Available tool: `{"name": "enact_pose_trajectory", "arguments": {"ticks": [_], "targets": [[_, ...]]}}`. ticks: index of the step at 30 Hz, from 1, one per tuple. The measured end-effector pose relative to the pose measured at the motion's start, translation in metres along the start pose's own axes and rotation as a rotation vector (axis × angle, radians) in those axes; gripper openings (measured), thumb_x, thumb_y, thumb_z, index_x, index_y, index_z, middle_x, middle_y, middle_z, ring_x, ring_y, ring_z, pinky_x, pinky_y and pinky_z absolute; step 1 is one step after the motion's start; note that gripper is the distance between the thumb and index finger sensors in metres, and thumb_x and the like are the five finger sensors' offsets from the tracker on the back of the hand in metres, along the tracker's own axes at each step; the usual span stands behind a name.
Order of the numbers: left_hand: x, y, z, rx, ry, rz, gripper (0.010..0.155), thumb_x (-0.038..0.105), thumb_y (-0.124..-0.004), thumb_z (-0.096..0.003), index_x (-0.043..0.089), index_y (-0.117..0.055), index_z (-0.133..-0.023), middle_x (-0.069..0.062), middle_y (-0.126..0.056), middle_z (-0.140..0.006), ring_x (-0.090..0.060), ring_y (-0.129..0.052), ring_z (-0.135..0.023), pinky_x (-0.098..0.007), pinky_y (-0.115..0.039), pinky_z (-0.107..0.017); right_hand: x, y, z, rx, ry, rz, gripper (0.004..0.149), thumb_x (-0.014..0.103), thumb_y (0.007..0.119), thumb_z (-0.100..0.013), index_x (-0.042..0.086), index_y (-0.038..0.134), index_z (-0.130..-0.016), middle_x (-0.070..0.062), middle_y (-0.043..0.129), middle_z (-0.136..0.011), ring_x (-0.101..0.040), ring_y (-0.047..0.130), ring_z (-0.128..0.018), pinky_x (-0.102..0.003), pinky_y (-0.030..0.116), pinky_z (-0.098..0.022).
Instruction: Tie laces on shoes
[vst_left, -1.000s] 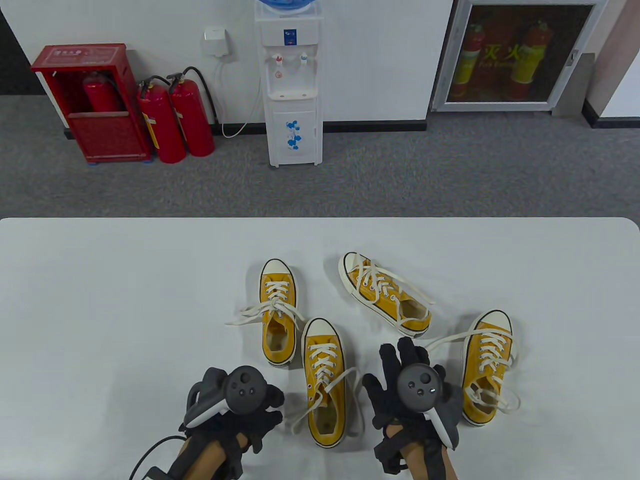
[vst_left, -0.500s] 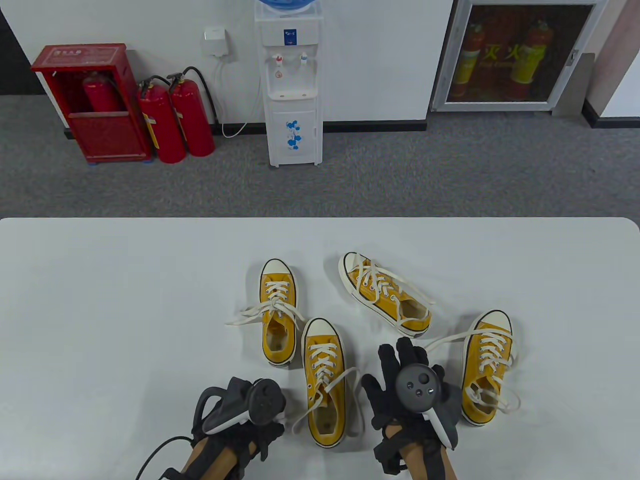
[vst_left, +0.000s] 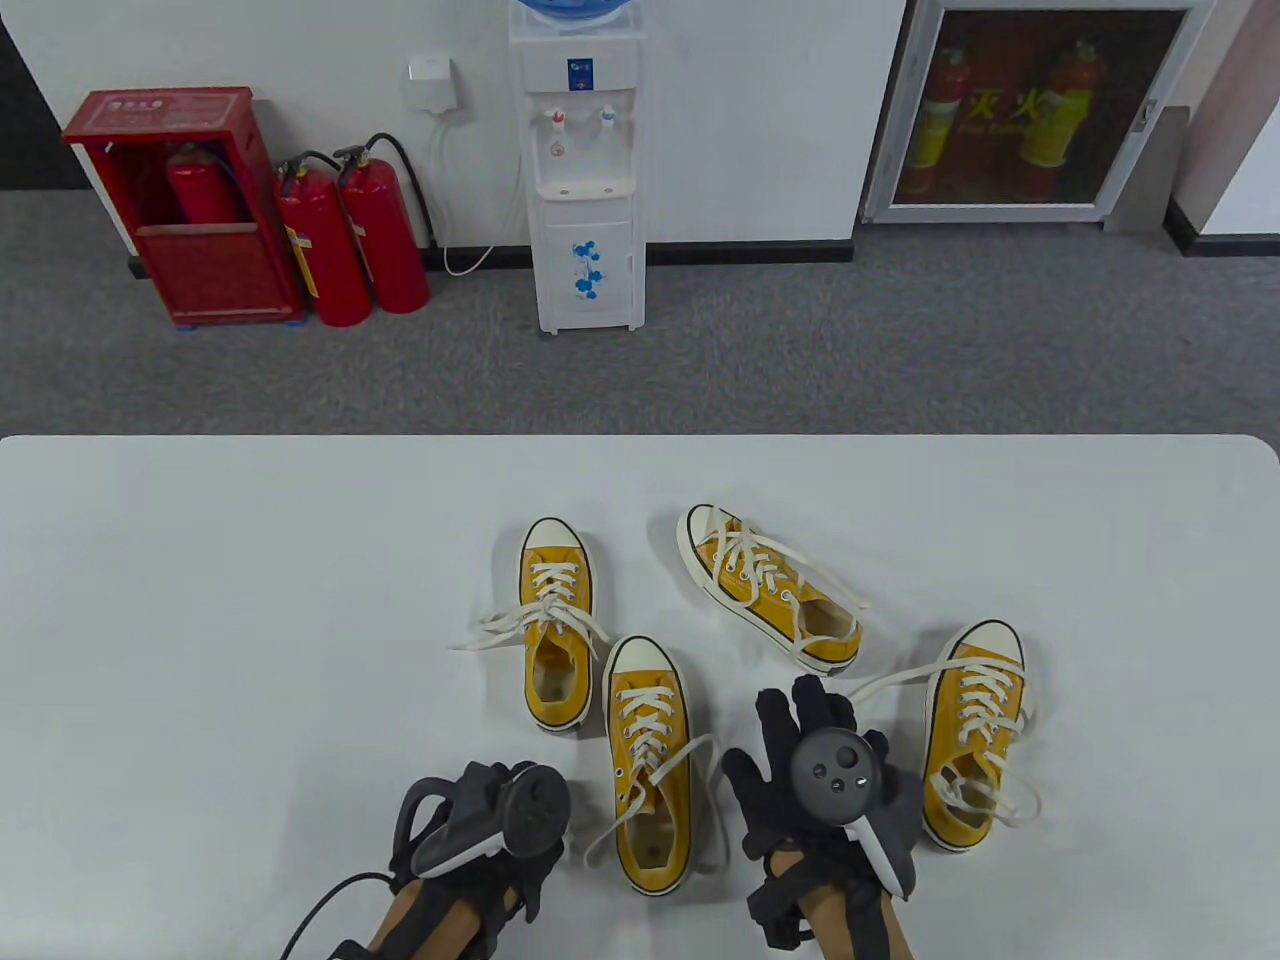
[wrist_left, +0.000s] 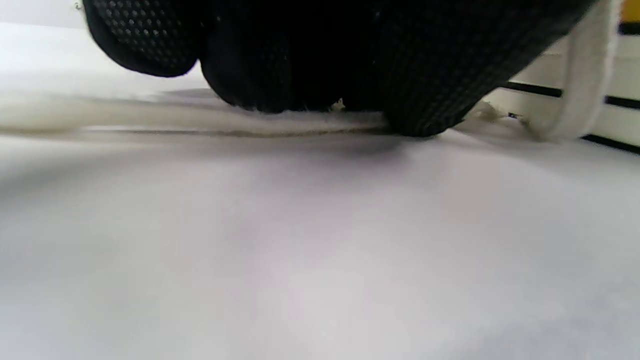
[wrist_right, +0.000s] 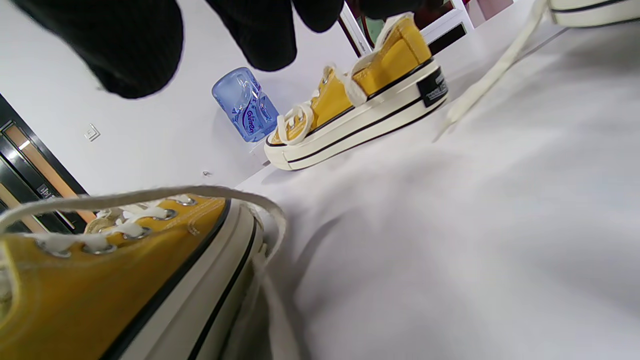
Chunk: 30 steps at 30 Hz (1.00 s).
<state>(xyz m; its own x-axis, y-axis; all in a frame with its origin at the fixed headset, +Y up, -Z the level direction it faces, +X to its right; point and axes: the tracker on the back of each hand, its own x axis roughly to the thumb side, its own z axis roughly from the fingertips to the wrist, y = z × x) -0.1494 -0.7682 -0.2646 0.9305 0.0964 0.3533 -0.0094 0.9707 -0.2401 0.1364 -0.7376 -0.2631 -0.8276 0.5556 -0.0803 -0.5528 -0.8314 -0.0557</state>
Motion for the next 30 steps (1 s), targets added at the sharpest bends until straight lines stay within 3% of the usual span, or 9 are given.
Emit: {"name": "enact_pose_trajectory", "arguments": {"ticks": [10,14,20,30], "targets": [[0.000,0.002,0.002,0.041,-0.016,-0.039,0.040,0.044,-0.089,-0.0423,0.027,-0.087,-0.078,-0.007,-0.088,-0.091,-0.026,-0.097,-0.059,-0.057,-0.078,-0.058,0.002,-0.001,0.001,-0.009,-0.020,-0.006,0.078,0.056,0.075,-0.044,0.021,0.053,-0.109,-0.004,0.023,-0.118,-0.044,0.026,-0.112,-0.073,0.014,-0.072],[-0.006,0.007,0.003,0.072,-0.005,0.038,0.037,0.043,-0.087,-0.0423,0.029,-0.084,-0.077,-0.006,-0.093,-0.090,-0.023,-0.104,-0.058,-0.057,-0.081,-0.058,0.004,-0.001,0.002,-0.009,-0.036,-0.003,0.077,0.056,0.074,-0.044,0.021,0.053,-0.109,-0.004,0.023,-0.118,-0.045,0.027,-0.112,-0.074,0.014,-0.071],[-0.010,0.011,0.004,0.079,-0.021,0.195,0.036,0.039,-0.085,-0.0439,0.031,-0.080,-0.078,0.000,-0.101,-0.074,-0.020,-0.110,-0.050,-0.054,-0.086,-0.053,0.003,-0.001,0.002,-0.010,-0.033,-0.017,0.078,0.056,0.074,-0.044,0.021,0.053,-0.109,-0.004,0.023,-0.118,-0.045,0.026,-0.112,-0.074,0.014,-0.071],[0.000,0.035,0.012,0.116,-0.099,0.383,0.036,0.038,-0.084,-0.0450,0.031,-0.078,-0.079,0.000,-0.097,-0.076,-0.020,-0.107,-0.051,-0.055,-0.083,-0.056,-0.002,0.000,0.000,0.002,-0.011,-0.030,0.077,0.056,0.075,-0.044,0.021,0.053,-0.109,-0.004,0.023,-0.118,-0.045,0.026,-0.112,-0.073,0.014,-0.072]]}}
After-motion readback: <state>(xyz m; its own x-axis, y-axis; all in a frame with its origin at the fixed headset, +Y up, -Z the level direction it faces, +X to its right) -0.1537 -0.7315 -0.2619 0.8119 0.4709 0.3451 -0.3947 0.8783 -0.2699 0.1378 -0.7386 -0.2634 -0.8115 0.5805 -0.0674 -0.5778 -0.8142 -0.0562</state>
